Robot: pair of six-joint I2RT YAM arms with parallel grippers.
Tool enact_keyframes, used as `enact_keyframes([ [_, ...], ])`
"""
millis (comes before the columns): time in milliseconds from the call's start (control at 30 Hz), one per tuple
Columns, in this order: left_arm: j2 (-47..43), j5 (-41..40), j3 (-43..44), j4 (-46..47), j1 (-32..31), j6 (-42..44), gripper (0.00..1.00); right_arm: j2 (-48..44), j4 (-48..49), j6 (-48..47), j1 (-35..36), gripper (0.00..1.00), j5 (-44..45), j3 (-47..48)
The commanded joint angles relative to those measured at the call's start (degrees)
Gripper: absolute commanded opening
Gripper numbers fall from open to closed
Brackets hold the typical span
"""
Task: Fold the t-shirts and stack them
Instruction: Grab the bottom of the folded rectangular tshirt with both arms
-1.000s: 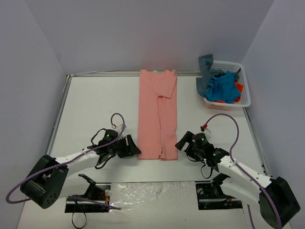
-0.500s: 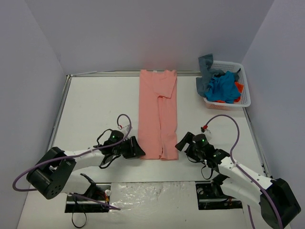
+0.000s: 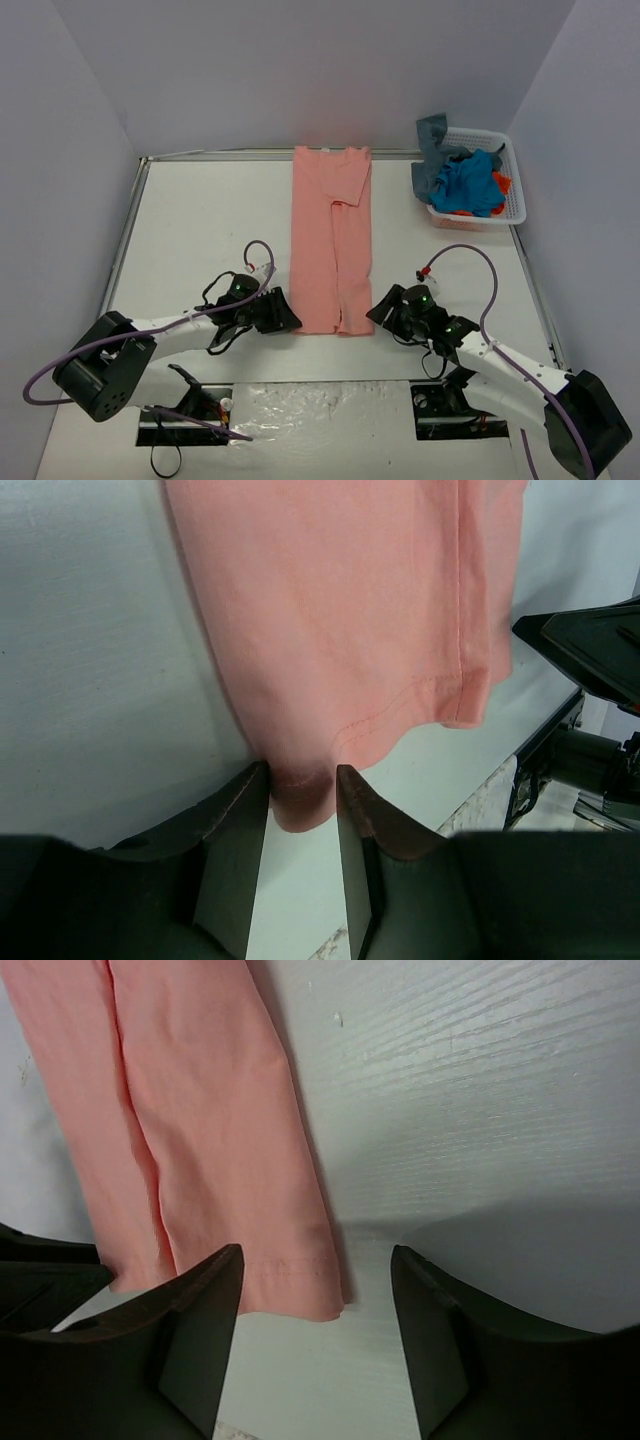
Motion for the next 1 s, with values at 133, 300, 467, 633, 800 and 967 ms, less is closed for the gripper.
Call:
enact_keyframes([
  [133,1.11,-2.51,-0.76,-4.62,-0.53,1.91,0.32,4.65,7.02,2.19,1.40,0.44,-1.63,-2.64],
  [300,1.81,-2.25,-0.59,-3.91,-0.53,1.65,0.31,10.62,11.16,2.54,2.63,0.38,-2.07,-2.56],
  [467,1.99,-2.07,-0.50,-4.18,-0.53,1.73,0.30,12.57,11.07,3.07,4.04,0.37,-1.89,-1.94],
  [633,0.85,-2.16,-0.76,-5.49,-0.62,1.82,0.30,9.85,7.12,4.04,5.71,0.38,-0.84,-1.77],
  [800,-0.21,-2.51,-0.32,-7.34,-0.53,2.35,0.30,4.49,0.44,5.35,7.29,0.37,0.56,-1.59],
  [967,-0.56,-2.69,0.03,-7.78,-0.53,2.44,0.27,0.97,-2.64,5.36,7.64,0.35,1.80,-1.76],
])
